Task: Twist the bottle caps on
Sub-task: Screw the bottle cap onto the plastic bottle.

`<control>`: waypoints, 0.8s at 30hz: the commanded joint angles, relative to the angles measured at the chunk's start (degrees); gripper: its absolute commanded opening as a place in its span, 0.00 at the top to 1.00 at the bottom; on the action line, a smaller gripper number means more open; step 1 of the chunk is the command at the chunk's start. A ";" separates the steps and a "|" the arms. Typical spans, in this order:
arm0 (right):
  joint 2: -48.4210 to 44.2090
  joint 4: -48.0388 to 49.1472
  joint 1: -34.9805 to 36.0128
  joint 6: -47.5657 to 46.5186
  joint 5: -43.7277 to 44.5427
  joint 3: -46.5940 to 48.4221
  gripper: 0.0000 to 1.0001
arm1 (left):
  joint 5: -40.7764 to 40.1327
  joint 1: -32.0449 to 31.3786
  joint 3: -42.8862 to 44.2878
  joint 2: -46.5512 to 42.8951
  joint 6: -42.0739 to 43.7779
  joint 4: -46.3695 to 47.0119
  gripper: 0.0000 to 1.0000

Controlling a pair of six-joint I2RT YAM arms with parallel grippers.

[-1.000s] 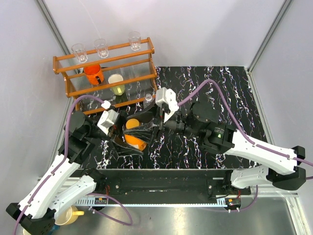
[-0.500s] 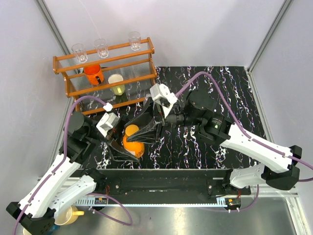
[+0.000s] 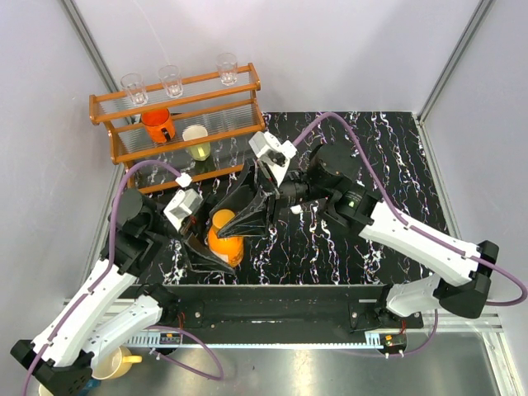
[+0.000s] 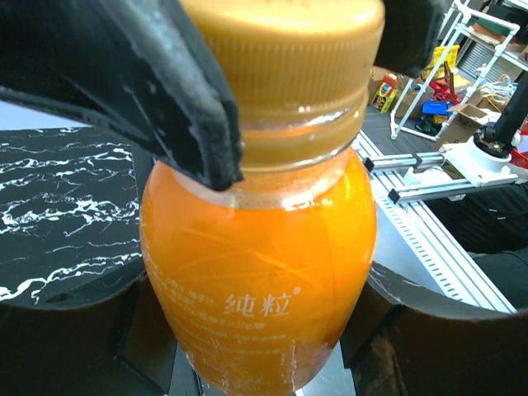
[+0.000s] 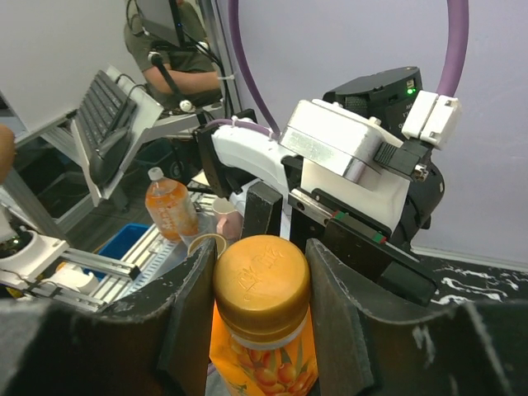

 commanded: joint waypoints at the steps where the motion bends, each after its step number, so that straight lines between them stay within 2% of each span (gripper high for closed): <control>1: 0.46 7.21 -0.97 7.16 -6.91 4.10 0.70 | 4.29 -0.07 -0.74 -1.70 2.81 4.45 0.81; 7: 3.45 16.87 -1.06 14.01 -15.96 4.10 0.70 | 5.08 -0.33 -0.48 -1.97 1.15 5.76 0.81; 13: 7.31 25.40 -1.40 21.12 -20.98 5.59 0.69 | 5.61 -0.51 -0.48 -2.06 0.00 6.56 0.81; 17: 9.43 30.68 -1.84 27.71 -22.04 7.44 0.68 | 5.17 -0.51 -0.56 -2.14 0.18 6.74 0.81; 22: 8.99 33.58 -2.90 30.88 -19.67 5.95 0.69 | 4.99 -0.51 -0.74 -2.23 0.44 7.17 0.81; 24: 8.99 38.40 -2.99 33.25 -19.84 5.16 0.69 | 5.08 -0.51 -0.91 -2.32 0.18 7.61 0.81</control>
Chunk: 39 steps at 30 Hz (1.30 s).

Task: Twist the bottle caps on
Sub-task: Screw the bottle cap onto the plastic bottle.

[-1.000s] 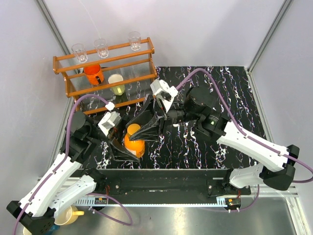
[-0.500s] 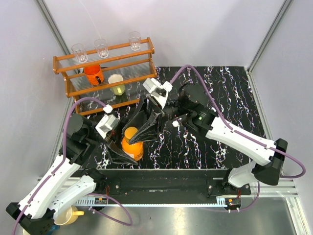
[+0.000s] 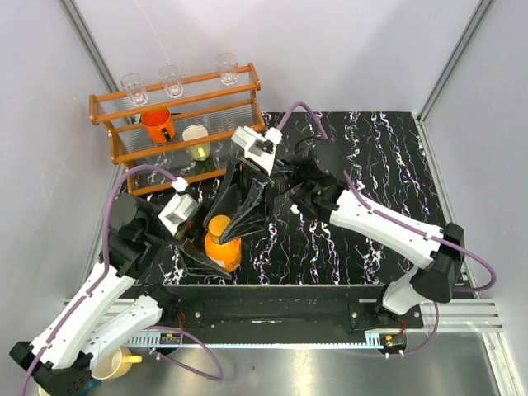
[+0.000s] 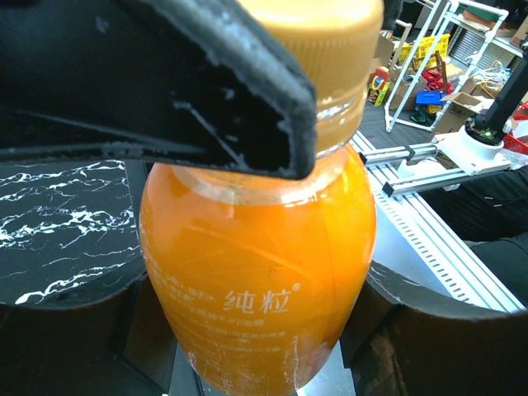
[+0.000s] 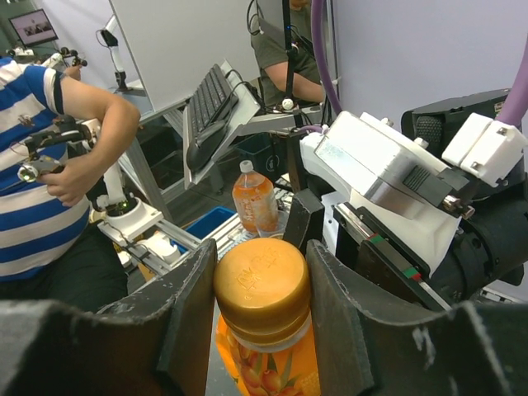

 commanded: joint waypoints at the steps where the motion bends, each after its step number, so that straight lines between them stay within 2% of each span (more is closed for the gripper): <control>1: -1.37 12.73 -0.87 13.18 -1.59 1.18 0.68 | 3.42 -0.01 -0.63 -1.16 1.71 4.88 0.81; 3: -0.41 16.61 -0.87 16.19 -2.73 2.23 0.66 | 3.42 -0.01 -0.63 -1.07 1.09 5.58 0.81; 7: 0.57 14.43 -1.22 14.82 -2.83 3.02 0.49 | 2.81 -0.01 -0.02 -0.99 0.74 5.76 0.81; 8: 0.13 8.94 -1.57 12.62 -0.91 2.76 0.36 | 2.63 -0.01 -0.02 -0.99 0.74 5.68 0.81; 9: -1.79 4.10 -2.01 9.29 0.85 2.24 0.34 | 1.85 -0.01 0.16 -0.99 1.09 5.07 0.82; 10: -3.20 -1.78 -2.62 -0.14 3.04 1.45 0.32 | 1.40 -0.01 0.25 -1.07 2.57 4.10 0.82; 11: -4.95 -12.98 -2.63 -5.45 8.72 0.92 0.23 | 0.96 -0.01 0.68 -1.07 3.63 2.96 0.82; 13: -9.79 -21.93 -2.63 -17.56 15.25 0.04 0.17 | -0.62 0.17 0.78 -1.16 6.00 0.06 0.82; 15: -13.12 -29.06 -2.63 -21.92 23.25 -0.40 0.10 | -1.93 0.43 0.34 -1.42 6.71 -0.74 0.82; 20: -16.83 -39.53 -2.71 -30.11 35.64 0.56 0.07 | -4.66 0.87 -0.37 -1.43 7.06 -0.47 0.82; 23: -19.03 -39.72 -2.71 -32.13 38.56 -1.10 0.08 | -9.92 1.31 0.77 -1.34 12.41 -5.12 0.81; 26: -20.00 -41.74 -2.45 -33.01 40.49 -2.77 0.09 | -20.62 1.49 1.83 -1.08 18.30 -13.28 0.81; 27: -19.83 -41.83 -1.75 -33.88 40.94 -3.21 0.10 | -26.84 1.49 1.92 -0.90 18.93 -14.00 0.82; 30: -18.60 -42.45 0.53 -37.21 45.42 -3.74 0.11 | -34.43 1.49 1.92 -0.29 20.95 -15.59 0.85; 34: -15.79 -44.03 3.61 -40.22 48.67 -1.82 0.12 | -39.99 1.49 2.18 -0.02 21.83 -16.38 0.86; 39: -13.77 -42.98 4.32 -41.19 50.87 -0.67 0.15 | -41.84 1.49 2.18 -0.20 22.54 -17.26 0.86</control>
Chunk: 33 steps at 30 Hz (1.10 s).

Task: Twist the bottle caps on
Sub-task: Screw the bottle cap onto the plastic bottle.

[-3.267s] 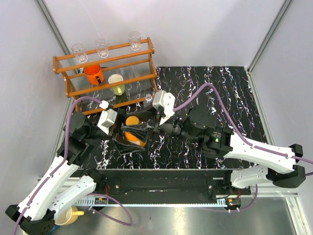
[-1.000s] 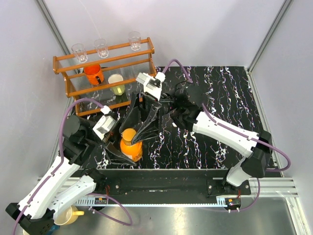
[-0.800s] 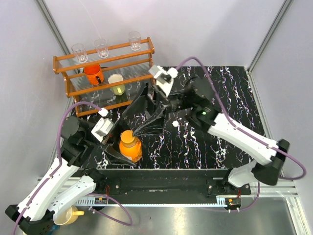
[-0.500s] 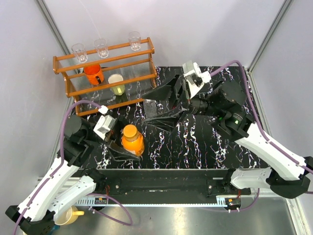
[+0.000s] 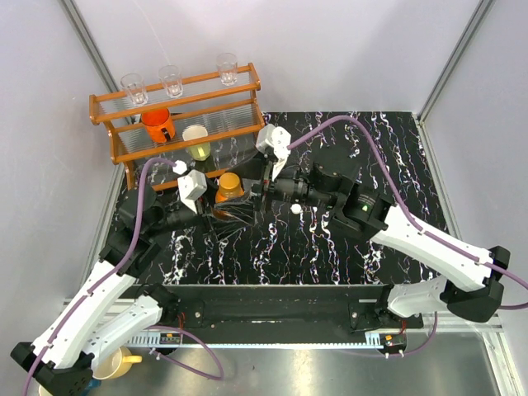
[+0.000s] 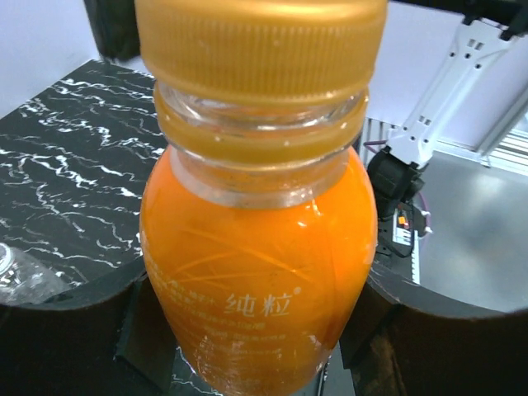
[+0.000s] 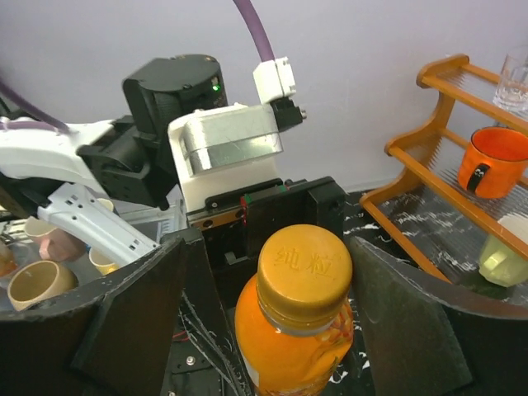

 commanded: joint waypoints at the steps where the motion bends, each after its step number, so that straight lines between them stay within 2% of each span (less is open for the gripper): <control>1: 0.80 0.93 0.86 -2.48 4.16 2.52 0.16 | -5.82 0.28 2.27 -0.59 2.12 1.14 0.86; 19: 2.64 6.30 0.95 0.77 3.47 1.82 0.50 | -4.15 0.37 1.12 -1.91 1.77 1.93 0.86; 33: 4.40 5.86 0.95 2.62 0.31 3.66 0.59 | -1.96 0.37 0.16 -2.44 0.98 2.81 0.84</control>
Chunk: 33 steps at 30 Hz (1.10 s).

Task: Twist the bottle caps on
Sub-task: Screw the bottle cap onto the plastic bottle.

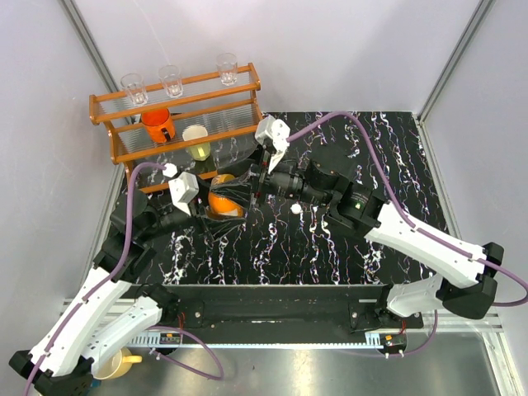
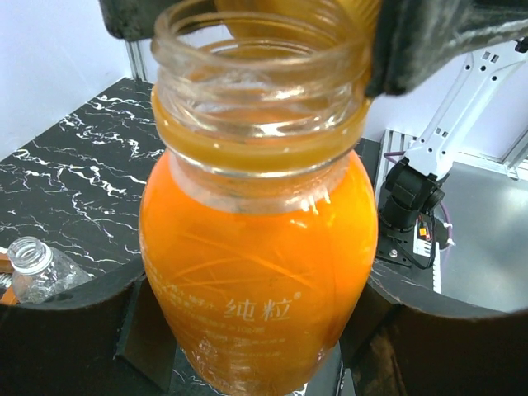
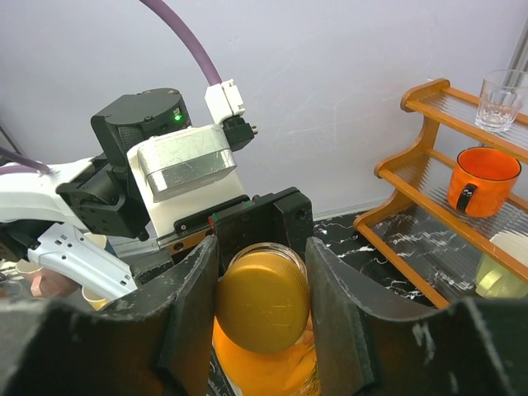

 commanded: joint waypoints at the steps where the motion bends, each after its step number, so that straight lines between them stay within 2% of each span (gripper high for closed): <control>1: 2.34 0.22 0.62 0.72 -3.50 3.60 0.59 | 2.02 0.04 0.01 -0.21 -0.31 3.42 0.84; 10: 7.44 -20.76 0.19 -2.71 -7.72 18.35 0.60 | 5.19 0.04 -0.78 -0.56 2.50 1.14 0.84; 21: 13.06 -29.83 -1.40 -0.25 -12.11 27.05 0.60 | 10.63 -0.13 -1.40 -0.21 3.64 -0.80 0.83; 27: 16.67 -37.66 -1.49 -0.51 -14.48 31.81 0.60 | 11.08 -0.04 -2.19 -0.29 4.35 -1.06 0.83; 33: 16.50 -39.60 -1.57 -0.95 -15.54 30.86 0.61 | 10.03 -0.04 -2.02 -0.38 3.65 -0.27 0.83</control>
